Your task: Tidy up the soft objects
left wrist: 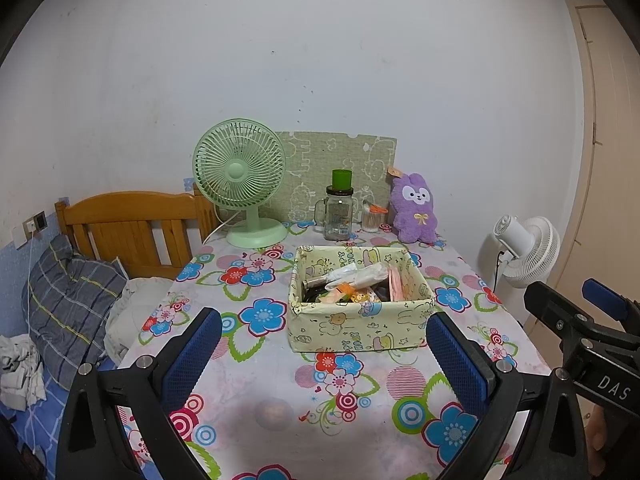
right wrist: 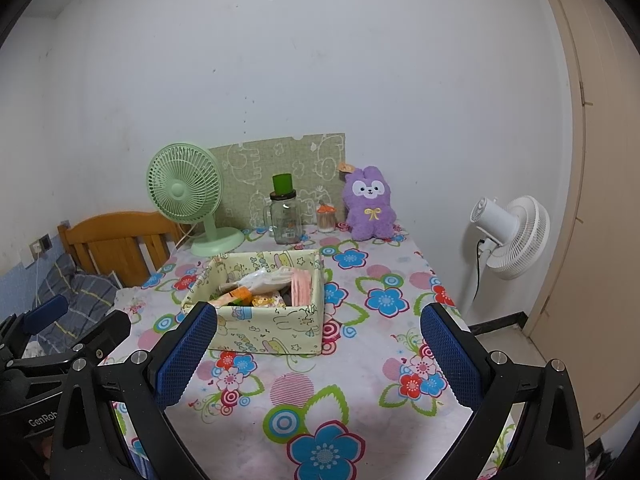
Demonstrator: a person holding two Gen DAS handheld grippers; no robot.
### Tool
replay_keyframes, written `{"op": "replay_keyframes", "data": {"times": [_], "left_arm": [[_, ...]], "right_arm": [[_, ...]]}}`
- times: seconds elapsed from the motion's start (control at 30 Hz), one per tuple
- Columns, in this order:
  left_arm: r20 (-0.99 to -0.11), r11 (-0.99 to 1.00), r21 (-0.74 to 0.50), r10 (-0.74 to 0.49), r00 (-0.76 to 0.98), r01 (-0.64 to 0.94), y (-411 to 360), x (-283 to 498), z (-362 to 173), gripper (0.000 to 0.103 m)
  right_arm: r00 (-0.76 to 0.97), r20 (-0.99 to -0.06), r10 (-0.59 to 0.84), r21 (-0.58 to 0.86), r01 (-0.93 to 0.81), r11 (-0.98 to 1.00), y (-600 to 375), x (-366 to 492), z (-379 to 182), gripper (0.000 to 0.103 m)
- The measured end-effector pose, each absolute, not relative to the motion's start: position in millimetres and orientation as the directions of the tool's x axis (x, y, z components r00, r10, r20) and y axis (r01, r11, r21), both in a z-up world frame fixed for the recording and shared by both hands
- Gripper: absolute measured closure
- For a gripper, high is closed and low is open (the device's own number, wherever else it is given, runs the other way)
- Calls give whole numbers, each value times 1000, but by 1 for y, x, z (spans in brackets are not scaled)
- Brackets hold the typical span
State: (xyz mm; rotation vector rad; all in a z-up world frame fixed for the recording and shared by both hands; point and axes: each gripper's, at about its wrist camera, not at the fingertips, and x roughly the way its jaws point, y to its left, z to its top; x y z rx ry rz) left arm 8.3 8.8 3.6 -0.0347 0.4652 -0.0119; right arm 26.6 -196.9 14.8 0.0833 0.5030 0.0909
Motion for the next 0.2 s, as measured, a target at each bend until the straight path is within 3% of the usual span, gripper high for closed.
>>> {"op": "replay_keyframes", "data": {"times": [0.2], "left_arm": [[-449, 999, -34, -19, 893, 4, 8, 8, 3, 0]], "right_arm": [[873, -476, 107, 102, -66, 993, -196, 26, 15, 0]]}}
